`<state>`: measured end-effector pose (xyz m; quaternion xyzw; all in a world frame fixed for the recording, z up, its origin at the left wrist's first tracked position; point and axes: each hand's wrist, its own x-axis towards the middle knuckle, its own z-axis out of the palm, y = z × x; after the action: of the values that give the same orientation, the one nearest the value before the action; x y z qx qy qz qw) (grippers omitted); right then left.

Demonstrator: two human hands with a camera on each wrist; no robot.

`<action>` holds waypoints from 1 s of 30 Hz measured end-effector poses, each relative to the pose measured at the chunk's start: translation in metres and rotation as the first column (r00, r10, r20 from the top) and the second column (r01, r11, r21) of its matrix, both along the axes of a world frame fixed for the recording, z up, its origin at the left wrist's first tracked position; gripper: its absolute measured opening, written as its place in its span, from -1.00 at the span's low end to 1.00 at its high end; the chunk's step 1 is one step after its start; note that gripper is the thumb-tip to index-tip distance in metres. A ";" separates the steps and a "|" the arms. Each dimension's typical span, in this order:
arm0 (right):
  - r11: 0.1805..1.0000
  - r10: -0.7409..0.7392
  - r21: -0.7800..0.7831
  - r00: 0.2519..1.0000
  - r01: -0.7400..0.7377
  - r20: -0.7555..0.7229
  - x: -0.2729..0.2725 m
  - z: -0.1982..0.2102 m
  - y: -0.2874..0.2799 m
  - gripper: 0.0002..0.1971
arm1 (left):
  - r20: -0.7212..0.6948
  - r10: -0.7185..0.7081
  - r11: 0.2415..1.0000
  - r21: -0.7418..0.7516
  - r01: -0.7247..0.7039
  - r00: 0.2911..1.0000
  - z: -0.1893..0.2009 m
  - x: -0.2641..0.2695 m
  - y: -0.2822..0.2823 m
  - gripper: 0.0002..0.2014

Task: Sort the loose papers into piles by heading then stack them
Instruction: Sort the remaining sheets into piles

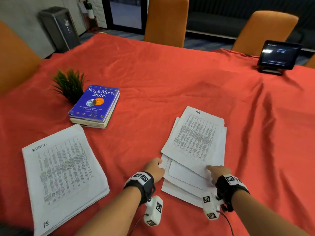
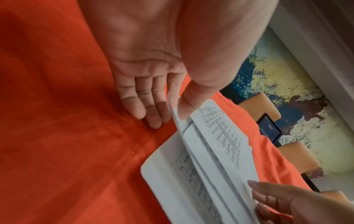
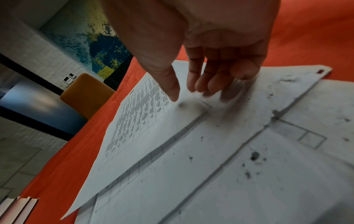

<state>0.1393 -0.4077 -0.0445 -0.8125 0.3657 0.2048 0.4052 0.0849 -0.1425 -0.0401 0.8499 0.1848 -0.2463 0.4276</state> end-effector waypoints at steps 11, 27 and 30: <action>0.974 0.166 -0.150 0.985 -0.170 -0.038 0.022 -0.003 0.019 -0.12 | -0.031 0.051 0.998 0.033 -0.050 0.998 -0.006 -0.010 -0.003 -0.60; 0.939 0.275 -0.180 0.955 -0.292 -0.114 0.018 -0.010 0.021 -0.37 | 0.138 0.218 0.969 0.084 -0.231 0.966 0.016 0.048 -0.015 -0.79; 0.959 0.235 -0.150 0.970 -0.241 -0.055 0.020 -0.009 0.017 -0.40 | 0.058 0.250 0.961 -0.137 -0.241 0.966 0.016 0.050 -0.020 -0.86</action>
<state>0.1592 -0.3908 -0.0535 -0.8757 0.2875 0.2379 0.3064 0.1351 -0.1625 -0.0245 0.7996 0.2565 -0.1709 0.5153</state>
